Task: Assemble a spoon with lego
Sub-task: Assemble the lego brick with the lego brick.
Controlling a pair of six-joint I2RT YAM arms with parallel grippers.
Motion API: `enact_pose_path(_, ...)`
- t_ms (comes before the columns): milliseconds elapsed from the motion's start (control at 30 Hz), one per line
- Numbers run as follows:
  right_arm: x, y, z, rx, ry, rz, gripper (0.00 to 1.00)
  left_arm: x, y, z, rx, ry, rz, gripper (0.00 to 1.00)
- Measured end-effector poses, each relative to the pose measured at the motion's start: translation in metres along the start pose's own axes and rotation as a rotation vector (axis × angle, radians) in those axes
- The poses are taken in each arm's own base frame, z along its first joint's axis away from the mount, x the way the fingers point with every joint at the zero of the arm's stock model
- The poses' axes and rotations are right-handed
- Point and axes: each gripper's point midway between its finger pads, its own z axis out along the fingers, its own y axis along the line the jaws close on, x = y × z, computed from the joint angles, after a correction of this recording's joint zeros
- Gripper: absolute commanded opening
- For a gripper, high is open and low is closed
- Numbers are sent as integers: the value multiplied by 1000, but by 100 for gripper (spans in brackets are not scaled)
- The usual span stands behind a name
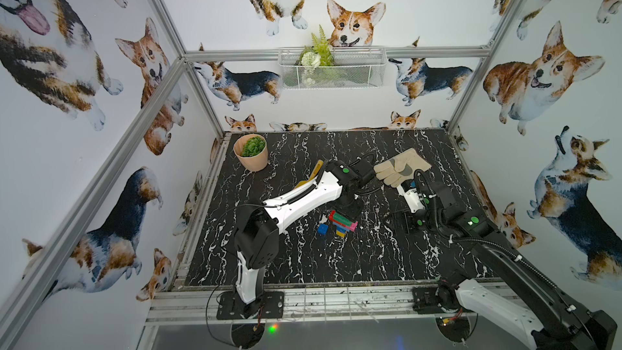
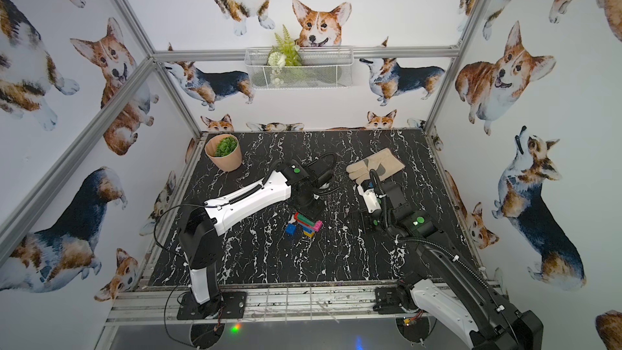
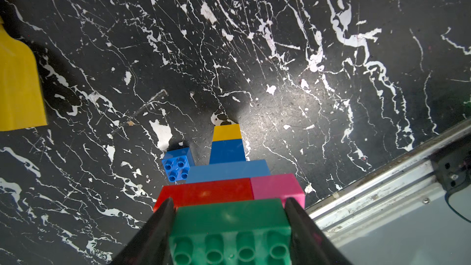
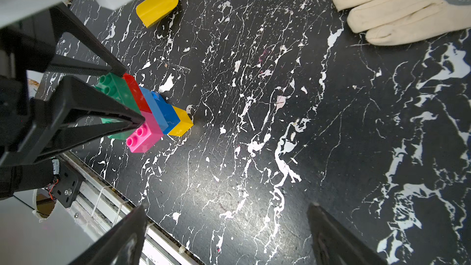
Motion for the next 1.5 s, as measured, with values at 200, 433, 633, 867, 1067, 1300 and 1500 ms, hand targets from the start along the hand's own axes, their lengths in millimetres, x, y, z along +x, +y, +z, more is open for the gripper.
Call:
enact_pose_path(200, 0, 0, 0, 0, 0, 0, 100, 0, 0, -2, 1, 3, 0, 68)
enact_pose_path(433, 0, 0, 0, 0, -1, 0, 100, -5, -2, -9, 7, -15, 0, 75)
enact_pose_path(633, 0, 0, 0, 0, -1, 0, 100, -7, -2, -11, 8, -18, 4, 76)
enact_pose_path(867, 0, 0, 0, 1, -2, 0, 100, -7, -2, -14, 8, -19, 7, 87)
enact_pose_path(1067, -1, 0, -3, 1, -13, -2, 100, -18, 1, -50, 13, -121, 4, 100)
enact_pose_path(1300, -3, 3, -8, -11, -36, -9, 100, 1, 57, -123, -2, -301, -117, 100)
enact_pose_path(1500, -9, 11, -16, -44, -59, -18, 100, 69, 100, -108, -15, -247, -216, 100)
